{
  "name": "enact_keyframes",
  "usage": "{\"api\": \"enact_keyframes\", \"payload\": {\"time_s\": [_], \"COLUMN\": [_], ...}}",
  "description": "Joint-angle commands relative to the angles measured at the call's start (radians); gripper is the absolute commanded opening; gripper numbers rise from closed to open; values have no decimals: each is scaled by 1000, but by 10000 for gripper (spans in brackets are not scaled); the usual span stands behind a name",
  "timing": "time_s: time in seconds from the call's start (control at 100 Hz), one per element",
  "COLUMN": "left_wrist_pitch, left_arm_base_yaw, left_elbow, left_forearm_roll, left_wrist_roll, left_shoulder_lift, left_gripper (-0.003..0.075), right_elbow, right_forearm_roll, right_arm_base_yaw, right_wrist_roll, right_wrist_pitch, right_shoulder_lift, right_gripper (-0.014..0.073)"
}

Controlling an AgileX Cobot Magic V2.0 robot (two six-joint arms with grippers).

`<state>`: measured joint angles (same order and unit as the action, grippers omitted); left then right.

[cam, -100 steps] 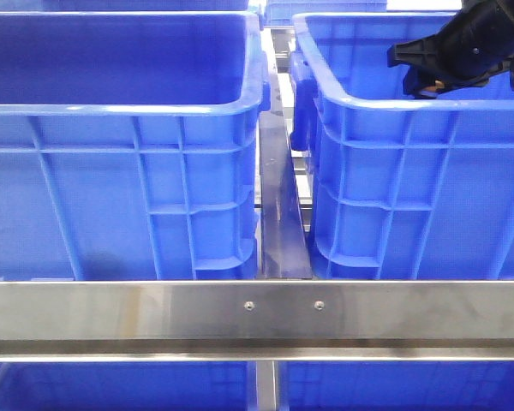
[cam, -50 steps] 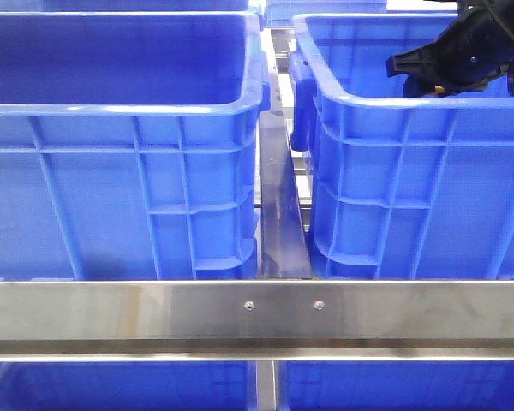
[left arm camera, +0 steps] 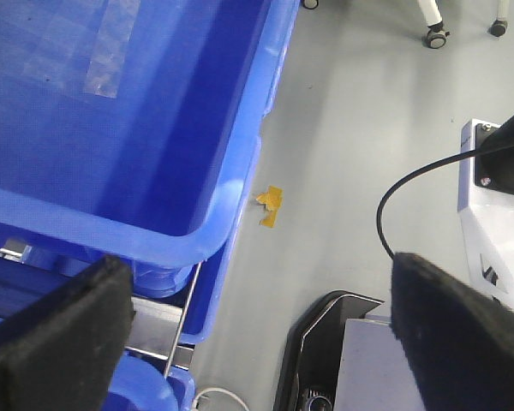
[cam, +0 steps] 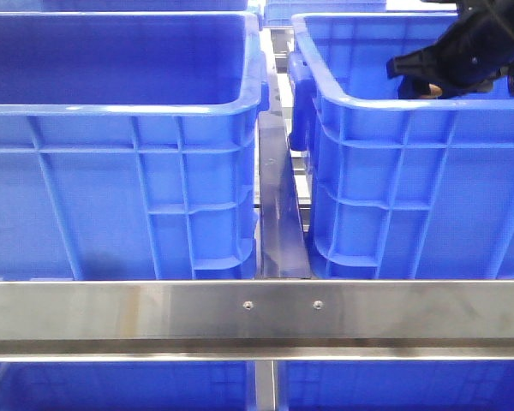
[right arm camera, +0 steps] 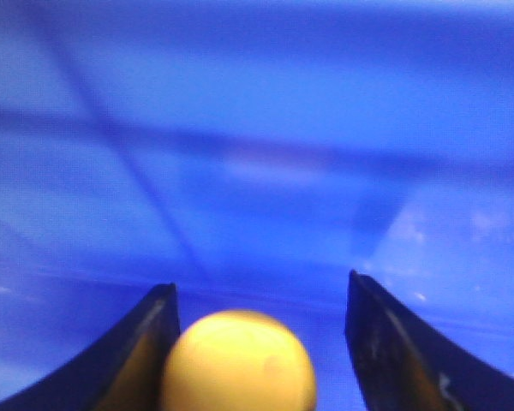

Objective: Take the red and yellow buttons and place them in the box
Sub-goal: 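Open the right gripper to release the yellow button in the crate, then lower the left gripper onto a red-capped button switch and grasp it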

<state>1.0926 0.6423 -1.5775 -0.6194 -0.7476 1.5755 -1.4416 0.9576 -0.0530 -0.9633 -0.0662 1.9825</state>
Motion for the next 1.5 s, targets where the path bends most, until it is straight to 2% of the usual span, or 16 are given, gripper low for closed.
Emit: {"api": "enact_keyframes", "payload": {"time_s": [0.0, 0.3, 0.37, 0.44, 0.56, 0.63, 0.78, 0.97, 1.22, 1.32, 1.49], "left_wrist_pitch": [-33, -22, -22, -22, -22, -22, -22, -20, -47, -73, -68], "left_arm_base_yaw": [8, 8, 8, 8, 8, 8, 8, 6, -12, -70, -227], "left_elbow": [-34, -34, -34, -34, -34, -34, -34, -34, -34, -34, -34], "left_forearm_roll": [-57, -57, -57, -57, -33, -11, 88, 315, 468, 533, 538], "left_wrist_roll": [-1, -1, -1, -1, 2, 8, 82, 274, 460, 594, 757], "left_shoulder_lift": [-43, -43, -43, -43, -43, -43, -43, -43, -43, -43, -41], "left_gripper": [566, 566, 566, 566, 566, 566, 565, 523, 512, 512, 512], "right_elbow": [-28, 49, 96, 153, 259, 310, 419, 571, 725, 757, 779], "right_forearm_roll": [-7, -7, -7, -7, -6, -6, 5, 27, 36, 36, 36], "right_arm_base_yaw": [6, 38, 50, 56, 61, 61, 61, 61, 61, 61, 61], "right_wrist_roll": [-15, -14, -14, -12, -12, -12, -12, -12, -12, -12, -12], "right_wrist_pitch": [-13, -57, -86, -98, -111, -125, -148, -130, -143, -139, -147], "right_shoulder_lift": [-99, -232, -284, -342, -445, -497, -623, -811, -1053, -1118, -1164], "right_gripper": [456, 454, 423, 318, 31, -71, -60, -60, -60, -60, -60]}}
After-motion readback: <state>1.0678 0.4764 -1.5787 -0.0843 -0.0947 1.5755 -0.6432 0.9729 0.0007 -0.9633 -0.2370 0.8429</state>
